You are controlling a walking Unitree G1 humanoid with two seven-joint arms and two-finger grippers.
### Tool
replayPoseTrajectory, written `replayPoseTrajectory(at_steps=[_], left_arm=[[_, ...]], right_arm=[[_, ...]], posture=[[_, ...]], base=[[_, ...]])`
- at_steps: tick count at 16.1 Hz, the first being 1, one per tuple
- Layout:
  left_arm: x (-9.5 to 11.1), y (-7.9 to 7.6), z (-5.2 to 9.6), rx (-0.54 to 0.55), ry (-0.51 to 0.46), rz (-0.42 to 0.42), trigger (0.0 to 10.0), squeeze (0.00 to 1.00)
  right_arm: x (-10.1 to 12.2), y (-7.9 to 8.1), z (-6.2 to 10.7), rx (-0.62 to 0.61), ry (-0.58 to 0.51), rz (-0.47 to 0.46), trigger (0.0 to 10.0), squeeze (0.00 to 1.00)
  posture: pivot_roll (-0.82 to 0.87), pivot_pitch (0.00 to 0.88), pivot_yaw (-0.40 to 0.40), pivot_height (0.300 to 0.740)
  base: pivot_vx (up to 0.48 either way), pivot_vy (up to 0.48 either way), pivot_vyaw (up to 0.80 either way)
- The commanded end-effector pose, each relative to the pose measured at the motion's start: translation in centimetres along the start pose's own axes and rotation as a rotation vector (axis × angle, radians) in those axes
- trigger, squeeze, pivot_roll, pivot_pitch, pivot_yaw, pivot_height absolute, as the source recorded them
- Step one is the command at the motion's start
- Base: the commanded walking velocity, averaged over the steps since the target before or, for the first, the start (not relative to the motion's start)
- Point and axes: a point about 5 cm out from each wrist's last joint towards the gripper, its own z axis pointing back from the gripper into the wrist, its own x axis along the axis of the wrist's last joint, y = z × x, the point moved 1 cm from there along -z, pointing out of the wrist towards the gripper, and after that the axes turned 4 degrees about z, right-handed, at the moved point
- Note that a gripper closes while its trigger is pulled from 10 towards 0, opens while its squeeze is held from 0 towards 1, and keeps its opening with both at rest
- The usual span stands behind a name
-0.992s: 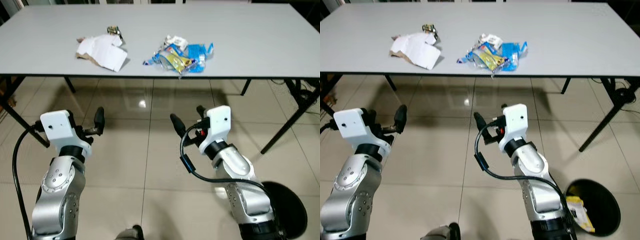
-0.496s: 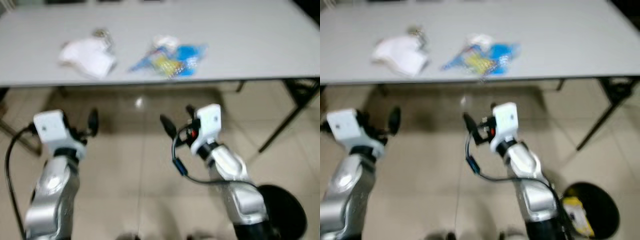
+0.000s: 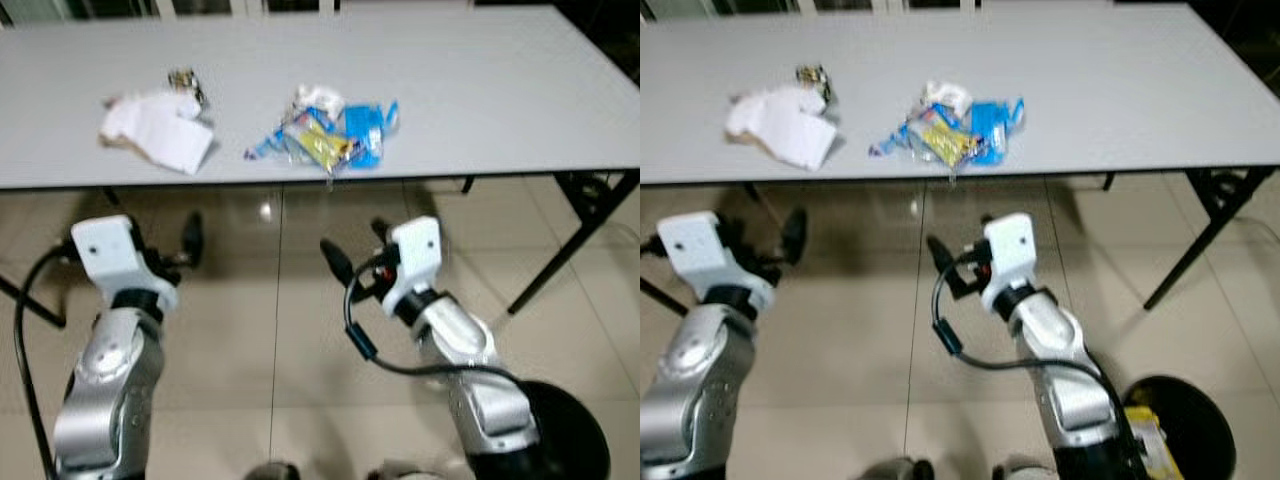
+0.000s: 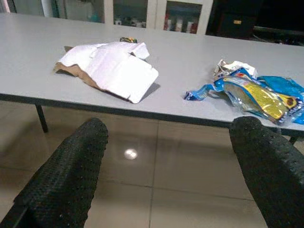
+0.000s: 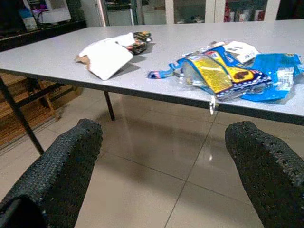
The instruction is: Picking trash to rubbish bin
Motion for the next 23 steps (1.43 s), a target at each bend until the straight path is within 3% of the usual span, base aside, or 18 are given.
replayPoseTrajectory(at_steps=[1, 23], left_arm=[[-0.02, -0.21, 0.12, 0.0, 0.005, -0.001, 10.0, 0.0], [-0.49, 0.34, 0.02, 0.012, 0.048, -0.032, 10.0, 0.0]], right_arm=[[0.21, -0.47, 0.19, -0.015, -0.005, 0.011, 10.0, 0.0], [0.43, -0.06, -0.24, -0.012, -0.025, 0.004, 10.0, 0.0]], posture=[[-0.05, 0.157, 0.052, 0.74], [-0.03, 0.145, 0.058, 0.74]], base=[[0.364, 0.0, 0.8], [0.394, 0.21, 0.04]])
